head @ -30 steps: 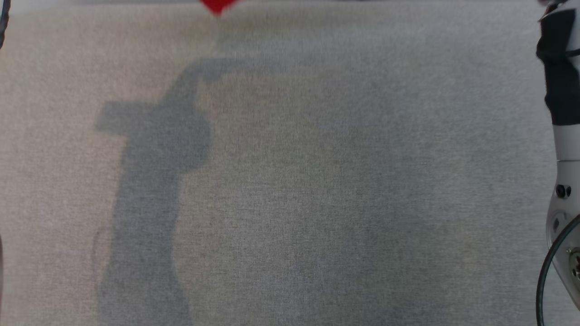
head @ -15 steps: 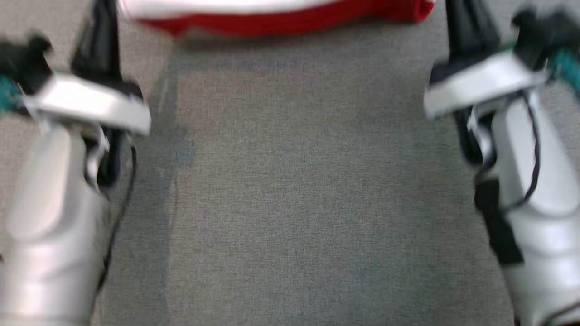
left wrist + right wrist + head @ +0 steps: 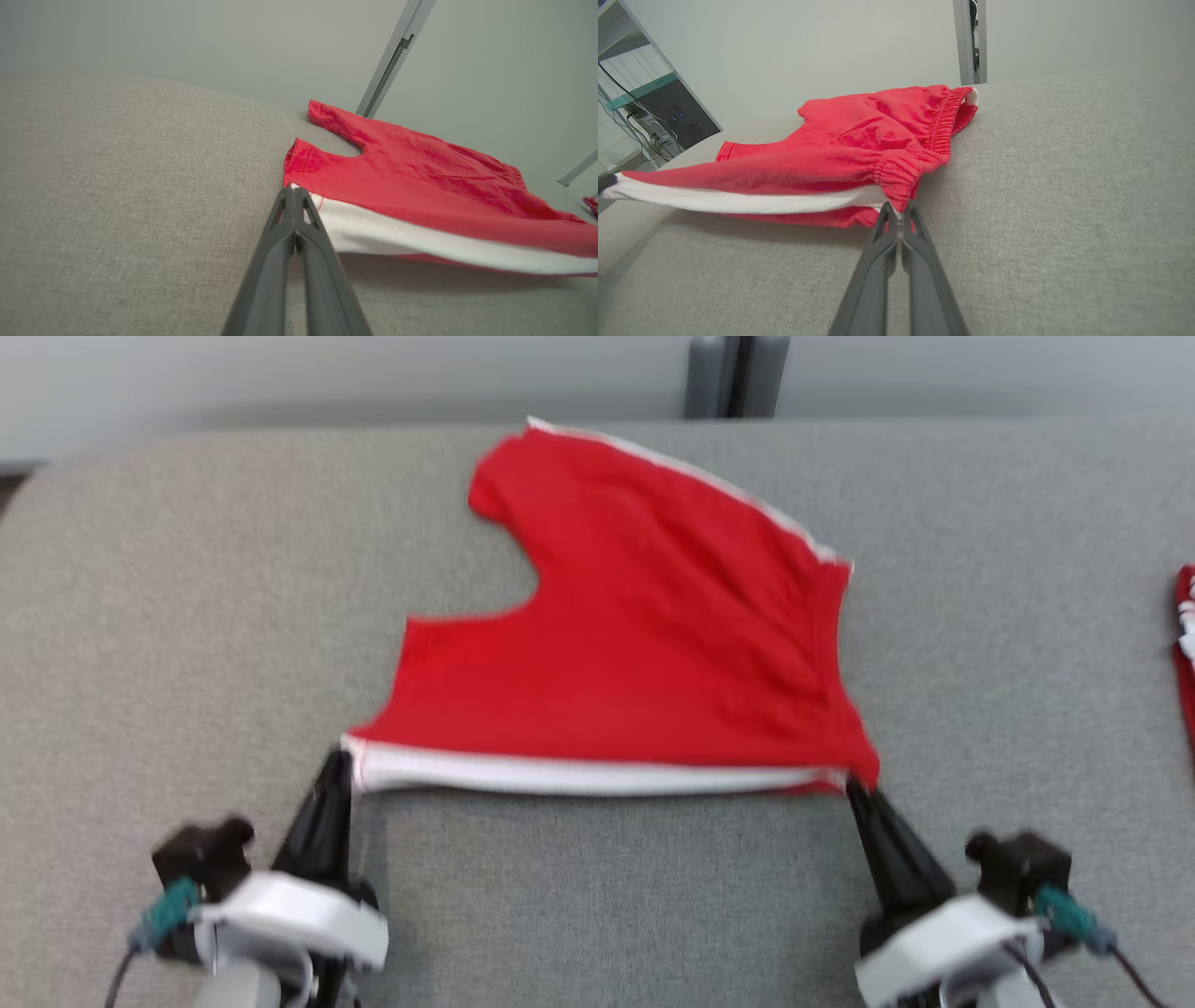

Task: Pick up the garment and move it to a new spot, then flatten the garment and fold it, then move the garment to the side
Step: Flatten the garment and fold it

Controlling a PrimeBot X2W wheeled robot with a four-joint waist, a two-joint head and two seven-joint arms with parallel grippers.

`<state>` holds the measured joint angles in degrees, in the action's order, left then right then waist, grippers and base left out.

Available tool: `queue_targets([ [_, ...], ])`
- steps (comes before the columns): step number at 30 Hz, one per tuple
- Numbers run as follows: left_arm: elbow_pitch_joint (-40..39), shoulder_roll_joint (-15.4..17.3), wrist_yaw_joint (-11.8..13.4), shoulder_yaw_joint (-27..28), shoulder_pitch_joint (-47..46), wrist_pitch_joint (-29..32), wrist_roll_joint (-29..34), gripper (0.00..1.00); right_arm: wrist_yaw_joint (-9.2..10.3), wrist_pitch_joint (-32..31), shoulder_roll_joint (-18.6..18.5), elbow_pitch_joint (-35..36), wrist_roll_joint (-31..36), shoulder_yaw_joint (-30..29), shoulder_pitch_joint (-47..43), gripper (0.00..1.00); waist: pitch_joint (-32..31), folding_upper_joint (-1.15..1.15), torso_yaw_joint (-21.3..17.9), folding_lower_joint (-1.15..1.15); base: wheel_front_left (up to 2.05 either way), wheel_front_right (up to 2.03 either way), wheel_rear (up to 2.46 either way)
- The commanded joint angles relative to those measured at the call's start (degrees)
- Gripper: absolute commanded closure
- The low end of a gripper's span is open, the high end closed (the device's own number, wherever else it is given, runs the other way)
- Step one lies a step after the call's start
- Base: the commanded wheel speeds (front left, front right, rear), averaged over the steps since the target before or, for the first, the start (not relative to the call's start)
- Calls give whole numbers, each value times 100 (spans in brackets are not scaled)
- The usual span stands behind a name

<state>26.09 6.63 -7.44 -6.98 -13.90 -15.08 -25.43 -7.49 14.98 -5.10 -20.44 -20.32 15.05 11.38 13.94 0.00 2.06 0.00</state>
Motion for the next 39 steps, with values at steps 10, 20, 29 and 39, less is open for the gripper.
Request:
queue_targets([
  [10,9,-188,-4,472,1713,-8,275,100,1,28,-384,60,-434,380,-1531,100,-1591,0,70,0,0,0,0],
  [20,-435,-107,-4,587,2109,-8,489,100,2,28,-599,287,-877,816,-2021,100,-1755,0,-95,0,0,0,0],
  [29,160,521,-4,-513,-104,3,470,100,0,24,-53,-56,-892,776,-697,100,-751,0,-615,0,0,0,0],
  [39,1216,913,-5,-1474,-2358,83,195,100,0,27,217,-316,-936,256,595,100,283,0,-1006,0,0,0,0],
])
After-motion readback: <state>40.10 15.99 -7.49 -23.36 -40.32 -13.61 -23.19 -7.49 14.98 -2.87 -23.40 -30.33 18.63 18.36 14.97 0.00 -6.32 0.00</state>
